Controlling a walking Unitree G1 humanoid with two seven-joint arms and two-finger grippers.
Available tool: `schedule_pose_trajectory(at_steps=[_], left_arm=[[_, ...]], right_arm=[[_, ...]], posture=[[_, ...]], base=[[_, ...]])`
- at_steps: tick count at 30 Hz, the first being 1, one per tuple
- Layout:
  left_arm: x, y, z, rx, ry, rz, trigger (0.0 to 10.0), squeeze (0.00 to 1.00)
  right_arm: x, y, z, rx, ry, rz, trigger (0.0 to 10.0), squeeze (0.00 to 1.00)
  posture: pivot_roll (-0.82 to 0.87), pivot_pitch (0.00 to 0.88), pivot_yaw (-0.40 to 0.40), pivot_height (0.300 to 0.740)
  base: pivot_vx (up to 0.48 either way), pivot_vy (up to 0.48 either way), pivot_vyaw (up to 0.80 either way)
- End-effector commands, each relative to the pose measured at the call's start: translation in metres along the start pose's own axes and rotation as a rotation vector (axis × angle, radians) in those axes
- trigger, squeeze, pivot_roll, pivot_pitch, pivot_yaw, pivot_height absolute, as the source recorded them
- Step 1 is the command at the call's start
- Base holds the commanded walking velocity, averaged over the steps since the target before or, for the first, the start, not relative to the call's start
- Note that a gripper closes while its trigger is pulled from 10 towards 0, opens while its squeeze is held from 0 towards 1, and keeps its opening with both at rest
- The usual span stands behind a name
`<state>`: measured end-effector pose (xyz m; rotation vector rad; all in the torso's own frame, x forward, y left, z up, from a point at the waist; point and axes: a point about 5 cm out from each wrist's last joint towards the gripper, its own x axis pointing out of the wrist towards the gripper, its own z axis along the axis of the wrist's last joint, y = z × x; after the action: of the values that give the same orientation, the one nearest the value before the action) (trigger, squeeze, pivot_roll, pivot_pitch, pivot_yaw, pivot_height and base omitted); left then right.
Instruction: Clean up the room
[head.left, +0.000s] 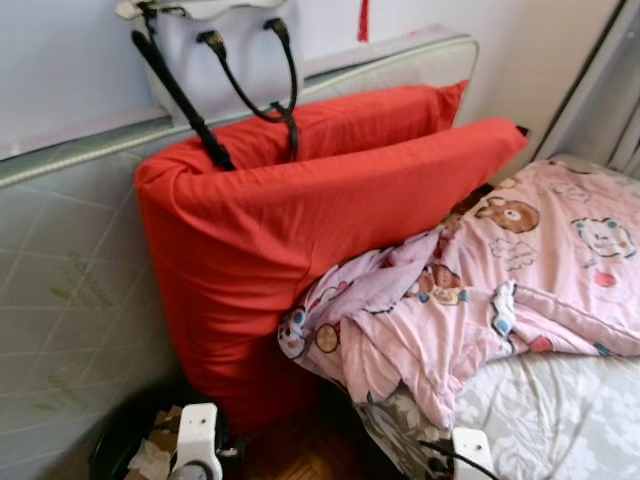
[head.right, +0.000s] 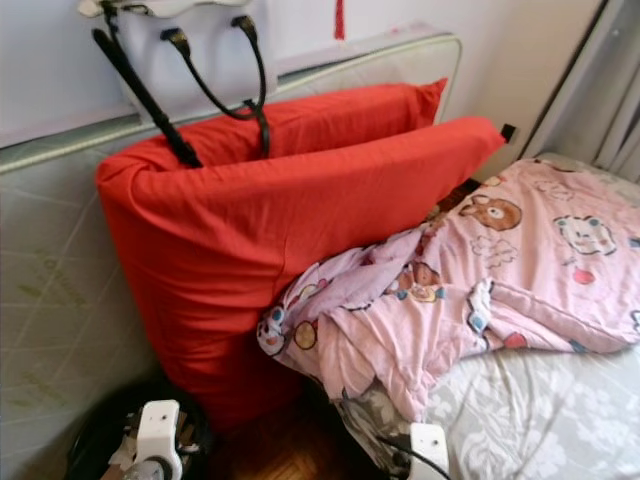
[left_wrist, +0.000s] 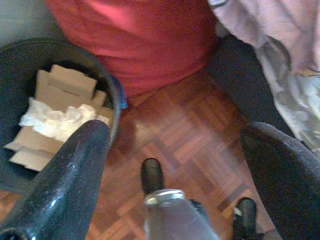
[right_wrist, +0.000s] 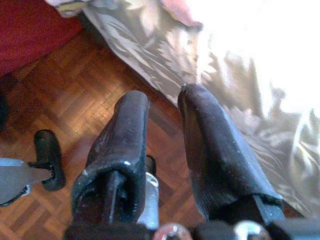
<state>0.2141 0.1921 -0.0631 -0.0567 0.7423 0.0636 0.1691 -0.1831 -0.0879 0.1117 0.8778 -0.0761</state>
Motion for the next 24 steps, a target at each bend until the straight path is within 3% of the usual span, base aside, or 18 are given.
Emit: schedule_pose_trajectory(at_steps=[1,14,24], left_arm=[[-0.0015,0.0033,-0.0029,-0.028,-0.003,0.007,10.0,0.00],[-0.0015,0.0040,-0.0066,-0.003,0.041,0.018,10.0,0.00],[-0.0012,0.0047,-0.0071,-0.005,0.056,0.034,10.0,0.00]], right_arm=[[0.0004,0.0014,0.0023,0.026,-0.020,0.004,10.0,0.00],[0.0002,0.0005,0.0017,0.023,-0.015,0.002,10.0,0.00],[0.0005,0.0006,0.0027,0.024,-0.016,0.004,10.0,0.00]], posture=[[-0.06,0.000,-0.058,0.740],[-0.07,0.000,-0.057,0.740],[-0.07,0.000,-0.059,0.740]], base=[[0.000,0.000,0.00],[0.000,0.000,0.00],[0.266,0.000,0.00]])
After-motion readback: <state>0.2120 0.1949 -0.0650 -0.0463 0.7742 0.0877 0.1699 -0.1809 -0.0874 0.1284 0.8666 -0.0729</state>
